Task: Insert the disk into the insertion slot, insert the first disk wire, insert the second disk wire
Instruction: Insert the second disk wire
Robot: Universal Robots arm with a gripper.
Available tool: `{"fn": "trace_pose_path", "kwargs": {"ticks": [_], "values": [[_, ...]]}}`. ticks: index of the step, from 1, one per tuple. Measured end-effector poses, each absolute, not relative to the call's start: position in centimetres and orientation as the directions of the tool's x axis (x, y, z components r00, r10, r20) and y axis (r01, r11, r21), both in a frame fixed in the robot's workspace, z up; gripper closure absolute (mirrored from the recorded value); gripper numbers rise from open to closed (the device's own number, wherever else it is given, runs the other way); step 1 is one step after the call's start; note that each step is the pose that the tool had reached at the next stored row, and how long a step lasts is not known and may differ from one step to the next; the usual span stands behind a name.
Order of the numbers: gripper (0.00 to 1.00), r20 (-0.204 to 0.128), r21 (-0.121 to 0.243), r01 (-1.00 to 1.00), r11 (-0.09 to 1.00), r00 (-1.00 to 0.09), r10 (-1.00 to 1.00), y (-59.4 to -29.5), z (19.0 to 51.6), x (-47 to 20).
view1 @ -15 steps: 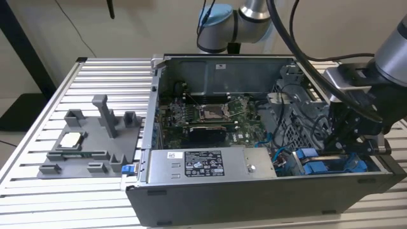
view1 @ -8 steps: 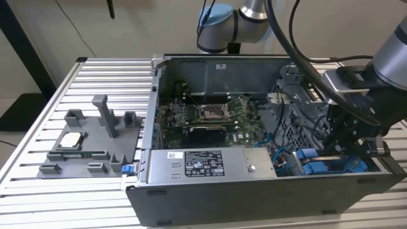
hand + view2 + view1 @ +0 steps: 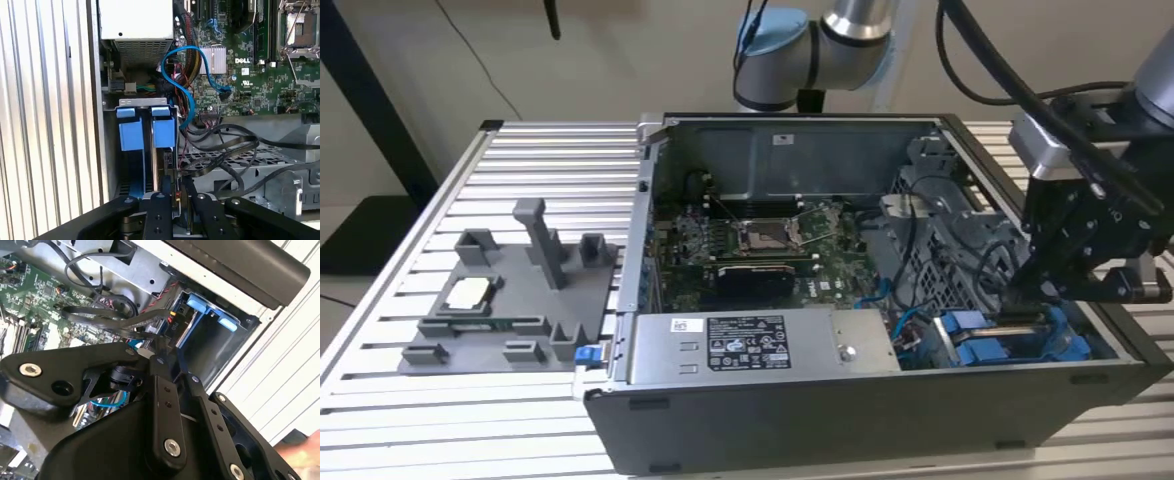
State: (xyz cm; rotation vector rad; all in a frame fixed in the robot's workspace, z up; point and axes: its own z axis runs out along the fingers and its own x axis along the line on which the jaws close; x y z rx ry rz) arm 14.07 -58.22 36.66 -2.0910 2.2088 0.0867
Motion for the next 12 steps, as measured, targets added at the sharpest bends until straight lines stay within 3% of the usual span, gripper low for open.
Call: {"fn": "trace_pose_path", "kwargs": {"ticks": [12], "values": [[0.77,-0.106,-0.027,-0.998,0.056,-0.053,-0.993,-58.22,37.79,14.07]]}}
